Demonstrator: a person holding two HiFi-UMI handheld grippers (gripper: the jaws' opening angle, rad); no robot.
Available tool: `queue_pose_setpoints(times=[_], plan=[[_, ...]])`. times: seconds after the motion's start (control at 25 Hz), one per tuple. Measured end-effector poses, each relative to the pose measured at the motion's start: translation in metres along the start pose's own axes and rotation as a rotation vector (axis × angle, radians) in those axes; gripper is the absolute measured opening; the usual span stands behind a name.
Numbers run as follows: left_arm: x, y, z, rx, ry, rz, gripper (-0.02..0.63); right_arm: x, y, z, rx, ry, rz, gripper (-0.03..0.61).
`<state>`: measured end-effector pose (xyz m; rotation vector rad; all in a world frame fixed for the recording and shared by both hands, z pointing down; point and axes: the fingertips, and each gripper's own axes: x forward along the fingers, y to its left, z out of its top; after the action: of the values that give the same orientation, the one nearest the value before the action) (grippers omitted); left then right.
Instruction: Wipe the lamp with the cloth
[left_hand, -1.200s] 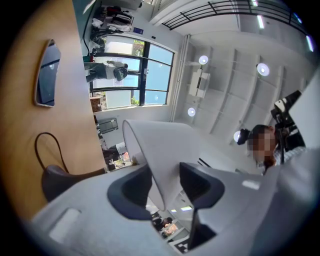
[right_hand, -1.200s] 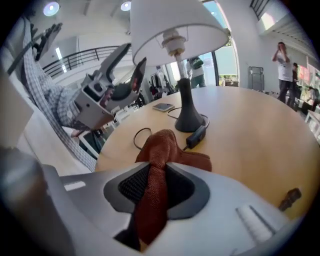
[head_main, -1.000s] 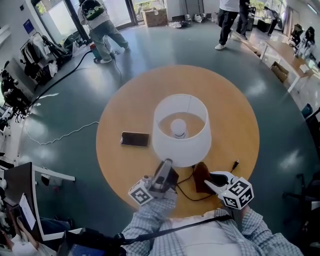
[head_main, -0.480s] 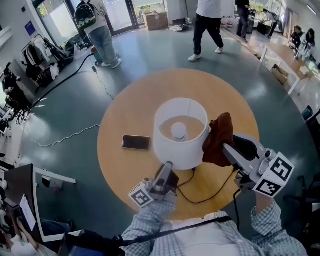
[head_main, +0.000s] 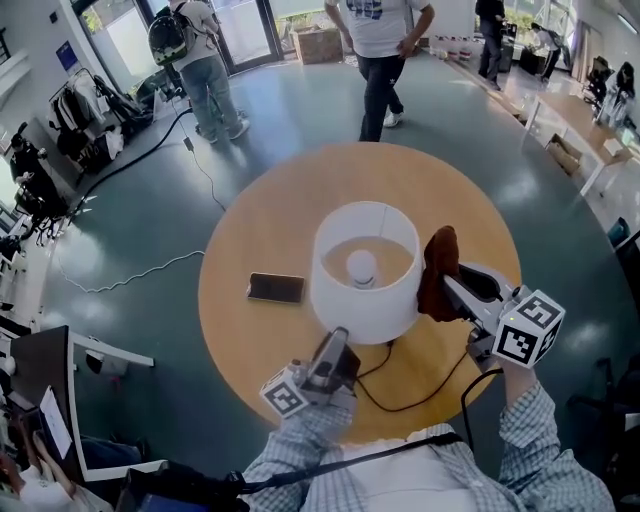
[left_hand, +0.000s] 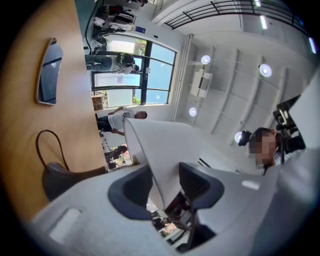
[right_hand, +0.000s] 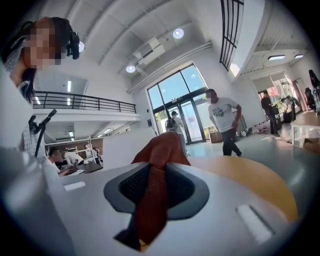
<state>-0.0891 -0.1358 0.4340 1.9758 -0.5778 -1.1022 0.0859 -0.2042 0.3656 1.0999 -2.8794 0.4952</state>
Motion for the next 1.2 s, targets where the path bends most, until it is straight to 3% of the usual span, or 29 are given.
queue_pose_setpoints(times=[0.12, 0.24, 0.52, 0.72, 0.92, 1.2], plan=[[-0.001, 0.0, -0.002, -0.004, -0.001, 0.0, 0.166, -0.001, -0.013, -0.017, 0.038, 0.033, 0.0, 0.095], [-0.002, 0.001, -0.002, -0.005, -0.01, -0.006, 0.164, 0.001, -0.018, -0.011, 0.054, 0.012, 0.024, 0.095], [0.004, -0.005, -0.004, 0.002, -0.005, -0.031, 0.161, 0.023, -0.014, 0.059, -0.034, -0.068, 0.132, 0.097], [0.003, -0.001, -0.005, 0.009, 0.0, -0.002, 0.16, 0.047, -0.011, 0.096, -0.092, -0.084, 0.188, 0.097], [0.0, -0.002, -0.006, 0.002, -0.008, -0.011, 0.156, 0.077, -0.027, 0.075, -0.064, -0.022, 0.164, 0.097], [0.002, -0.005, -0.007, -0.016, -0.011, -0.024, 0.153, 0.101, -0.068, 0.014, 0.021, 0.133, 0.134, 0.097]])
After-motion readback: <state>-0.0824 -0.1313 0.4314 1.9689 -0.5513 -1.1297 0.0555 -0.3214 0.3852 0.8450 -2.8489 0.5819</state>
